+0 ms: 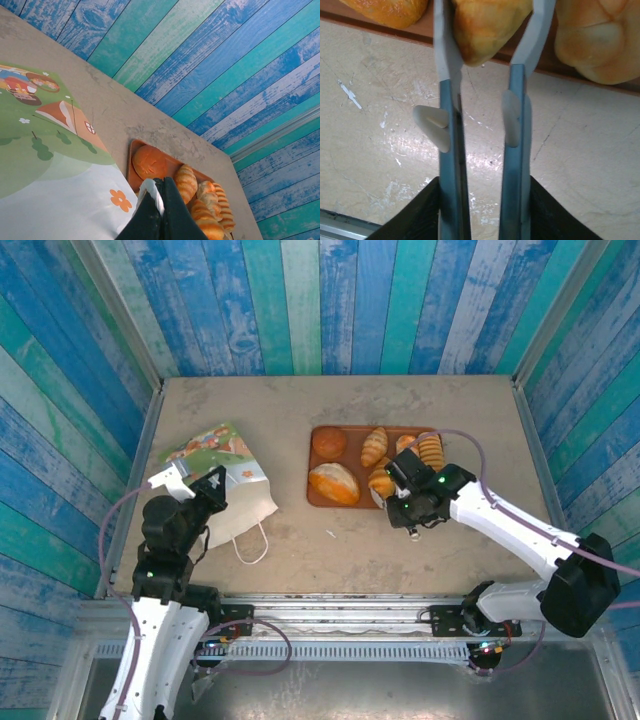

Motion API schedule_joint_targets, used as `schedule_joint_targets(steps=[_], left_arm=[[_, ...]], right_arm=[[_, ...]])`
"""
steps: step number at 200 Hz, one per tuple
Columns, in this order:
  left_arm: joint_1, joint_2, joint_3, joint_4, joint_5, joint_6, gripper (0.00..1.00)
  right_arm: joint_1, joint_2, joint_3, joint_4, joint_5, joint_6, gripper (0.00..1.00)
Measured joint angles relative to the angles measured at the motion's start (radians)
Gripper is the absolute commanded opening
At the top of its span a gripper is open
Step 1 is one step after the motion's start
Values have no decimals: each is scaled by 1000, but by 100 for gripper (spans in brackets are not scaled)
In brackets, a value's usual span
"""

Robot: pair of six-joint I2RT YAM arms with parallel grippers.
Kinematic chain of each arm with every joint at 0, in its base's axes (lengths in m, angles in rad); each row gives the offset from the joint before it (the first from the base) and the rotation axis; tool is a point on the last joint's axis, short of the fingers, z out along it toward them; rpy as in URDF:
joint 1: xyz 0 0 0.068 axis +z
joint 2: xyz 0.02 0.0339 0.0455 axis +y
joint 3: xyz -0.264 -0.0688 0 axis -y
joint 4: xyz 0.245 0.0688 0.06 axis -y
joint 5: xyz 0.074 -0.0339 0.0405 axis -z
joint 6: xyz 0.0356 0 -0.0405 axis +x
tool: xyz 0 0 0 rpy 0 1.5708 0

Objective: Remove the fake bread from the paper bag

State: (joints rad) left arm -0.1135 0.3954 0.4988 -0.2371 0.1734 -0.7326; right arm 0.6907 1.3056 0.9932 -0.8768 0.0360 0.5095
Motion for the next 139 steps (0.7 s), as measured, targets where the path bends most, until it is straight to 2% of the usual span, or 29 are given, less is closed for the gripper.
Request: schedule_joint_targets(steps=[53,90,139], left_arm=[[0,0,0,0,0,0,0],[0,0,0,0,1,0,0],[0,0,-1,0,0,0,0]], right_arm=[[0,-6,-14,46,-36,10,51],[-2,-43,-30,56,-27,16,38],[-27,-32,-76,109,-39,27,35]])
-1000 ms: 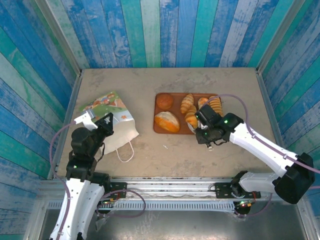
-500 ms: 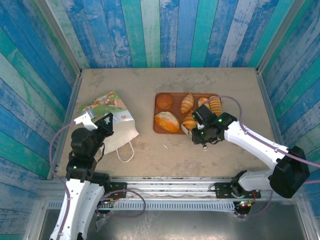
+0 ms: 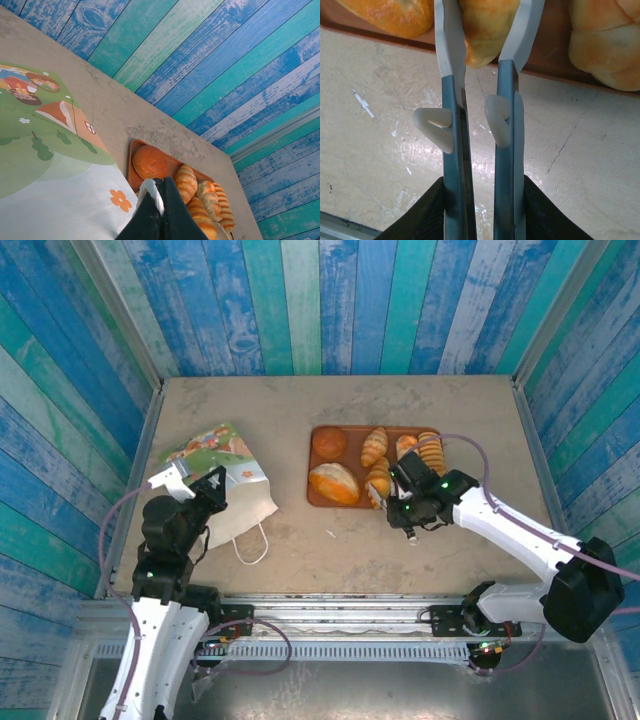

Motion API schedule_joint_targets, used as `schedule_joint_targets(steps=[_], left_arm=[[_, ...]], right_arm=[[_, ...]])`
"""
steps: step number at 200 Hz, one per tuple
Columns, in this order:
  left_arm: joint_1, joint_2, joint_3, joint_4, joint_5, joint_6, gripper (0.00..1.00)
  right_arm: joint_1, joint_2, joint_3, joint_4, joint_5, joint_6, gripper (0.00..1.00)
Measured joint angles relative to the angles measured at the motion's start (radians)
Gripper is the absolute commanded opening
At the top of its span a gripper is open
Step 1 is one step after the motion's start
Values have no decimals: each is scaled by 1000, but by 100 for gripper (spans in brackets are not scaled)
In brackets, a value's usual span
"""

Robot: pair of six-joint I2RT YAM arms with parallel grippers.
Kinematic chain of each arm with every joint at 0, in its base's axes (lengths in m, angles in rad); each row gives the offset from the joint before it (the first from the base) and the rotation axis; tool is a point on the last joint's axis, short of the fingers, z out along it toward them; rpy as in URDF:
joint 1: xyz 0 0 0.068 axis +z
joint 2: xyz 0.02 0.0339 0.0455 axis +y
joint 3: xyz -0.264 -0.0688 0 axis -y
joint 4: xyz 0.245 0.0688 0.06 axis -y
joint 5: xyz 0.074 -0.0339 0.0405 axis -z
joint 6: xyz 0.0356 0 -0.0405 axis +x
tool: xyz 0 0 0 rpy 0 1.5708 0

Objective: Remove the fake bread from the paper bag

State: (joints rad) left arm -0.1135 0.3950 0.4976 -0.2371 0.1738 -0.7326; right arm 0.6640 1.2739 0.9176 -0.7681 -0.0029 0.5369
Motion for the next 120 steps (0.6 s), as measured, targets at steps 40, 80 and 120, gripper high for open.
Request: schedule_joint_targets(steps=[40,80,120], left_arm=[[0,-1,0,-5,0,0,0],[0,-3,0,-11,0,0,0],[0,-3,0,-11,0,0,0]], right_arm=[[-19,-20,-64,97,-24,69,38],[-27,-58,-101,164,-63,121,45],[-30,-124,-114,167,-64,137,54]])
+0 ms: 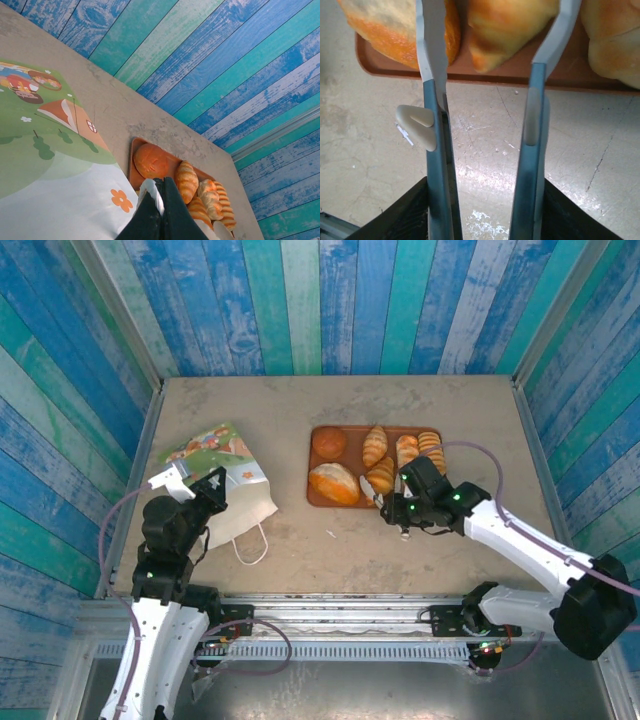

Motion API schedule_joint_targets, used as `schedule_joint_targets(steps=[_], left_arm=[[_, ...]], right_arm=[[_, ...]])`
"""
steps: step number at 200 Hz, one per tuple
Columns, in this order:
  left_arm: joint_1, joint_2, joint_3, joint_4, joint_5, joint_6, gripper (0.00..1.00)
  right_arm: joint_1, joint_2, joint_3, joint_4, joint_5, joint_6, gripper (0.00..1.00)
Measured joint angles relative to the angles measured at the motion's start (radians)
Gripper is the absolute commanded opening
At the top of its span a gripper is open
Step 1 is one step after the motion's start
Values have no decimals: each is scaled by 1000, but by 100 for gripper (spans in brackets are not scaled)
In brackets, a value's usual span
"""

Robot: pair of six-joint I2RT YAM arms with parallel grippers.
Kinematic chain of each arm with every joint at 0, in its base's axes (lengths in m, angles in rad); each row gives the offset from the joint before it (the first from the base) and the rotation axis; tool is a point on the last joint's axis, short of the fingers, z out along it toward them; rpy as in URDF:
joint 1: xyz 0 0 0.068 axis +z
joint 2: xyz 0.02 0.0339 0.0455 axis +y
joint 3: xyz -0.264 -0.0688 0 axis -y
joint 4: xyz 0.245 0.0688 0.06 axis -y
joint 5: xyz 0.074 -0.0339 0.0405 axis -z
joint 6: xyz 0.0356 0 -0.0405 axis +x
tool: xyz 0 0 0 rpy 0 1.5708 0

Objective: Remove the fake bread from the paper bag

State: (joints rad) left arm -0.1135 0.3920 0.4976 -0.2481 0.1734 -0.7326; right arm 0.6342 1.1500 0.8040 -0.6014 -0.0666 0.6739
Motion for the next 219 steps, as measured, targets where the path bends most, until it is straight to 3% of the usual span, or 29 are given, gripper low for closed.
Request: schedule_joint_targets(steps=[27,59,130,169,219], left_arm=[[0,0,0,0,0,0,0],[0,0,0,1,1,0,0],[0,0,0,0,1,0,0],[0,0,0,0,0,-1,0],[0,5,0,2,1,-1,0]], right_arm=[[-1,-85,0,-22,48,3,56],[-5,-122,0,-32,90,-5,50],[-9,38,-2,-35,44,-68,37],[-9,56,-2,-22,2,-110,42],[-11,-14,23,-65,71,-118,48]])
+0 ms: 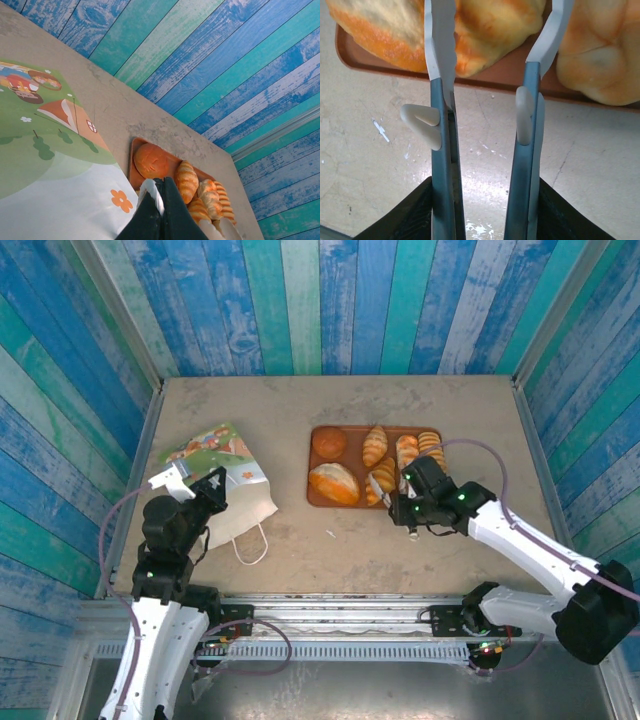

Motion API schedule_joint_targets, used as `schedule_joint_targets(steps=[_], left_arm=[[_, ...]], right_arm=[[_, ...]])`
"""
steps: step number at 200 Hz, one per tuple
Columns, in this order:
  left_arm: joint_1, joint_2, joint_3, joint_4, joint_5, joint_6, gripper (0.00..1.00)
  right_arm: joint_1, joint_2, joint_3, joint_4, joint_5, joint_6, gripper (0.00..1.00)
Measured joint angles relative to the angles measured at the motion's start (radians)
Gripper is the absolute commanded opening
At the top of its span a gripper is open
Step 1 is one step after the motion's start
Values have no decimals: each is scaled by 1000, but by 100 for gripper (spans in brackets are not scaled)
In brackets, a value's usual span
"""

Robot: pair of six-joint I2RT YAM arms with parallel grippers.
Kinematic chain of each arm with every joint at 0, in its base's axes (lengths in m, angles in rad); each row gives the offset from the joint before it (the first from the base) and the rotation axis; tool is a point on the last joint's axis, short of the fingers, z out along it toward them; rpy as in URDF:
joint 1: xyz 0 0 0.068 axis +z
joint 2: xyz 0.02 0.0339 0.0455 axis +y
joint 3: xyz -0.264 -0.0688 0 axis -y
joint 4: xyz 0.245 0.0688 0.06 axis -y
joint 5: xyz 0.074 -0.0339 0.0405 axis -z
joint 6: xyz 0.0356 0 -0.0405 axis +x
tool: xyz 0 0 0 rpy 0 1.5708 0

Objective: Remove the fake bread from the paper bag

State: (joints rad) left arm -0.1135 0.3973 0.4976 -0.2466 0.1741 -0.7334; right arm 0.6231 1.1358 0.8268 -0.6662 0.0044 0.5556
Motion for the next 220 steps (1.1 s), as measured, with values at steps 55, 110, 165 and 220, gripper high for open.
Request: schedule_joint_targets(steps=[55,110,165,220], left_arm=[[0,16,0,6,0,1,0],[0,26,0,10,0,4,0],[0,51,0,24,12,4,0],[0,48,0,21,27,27,0]], right_arm=[[-4,-191,15,-49,198,-1,44],[-46,-421,15,-52,437,-42,42],[-215,-356,8,-76,455,-87,42],[-608,-130,-50,19,154,-173,43]])
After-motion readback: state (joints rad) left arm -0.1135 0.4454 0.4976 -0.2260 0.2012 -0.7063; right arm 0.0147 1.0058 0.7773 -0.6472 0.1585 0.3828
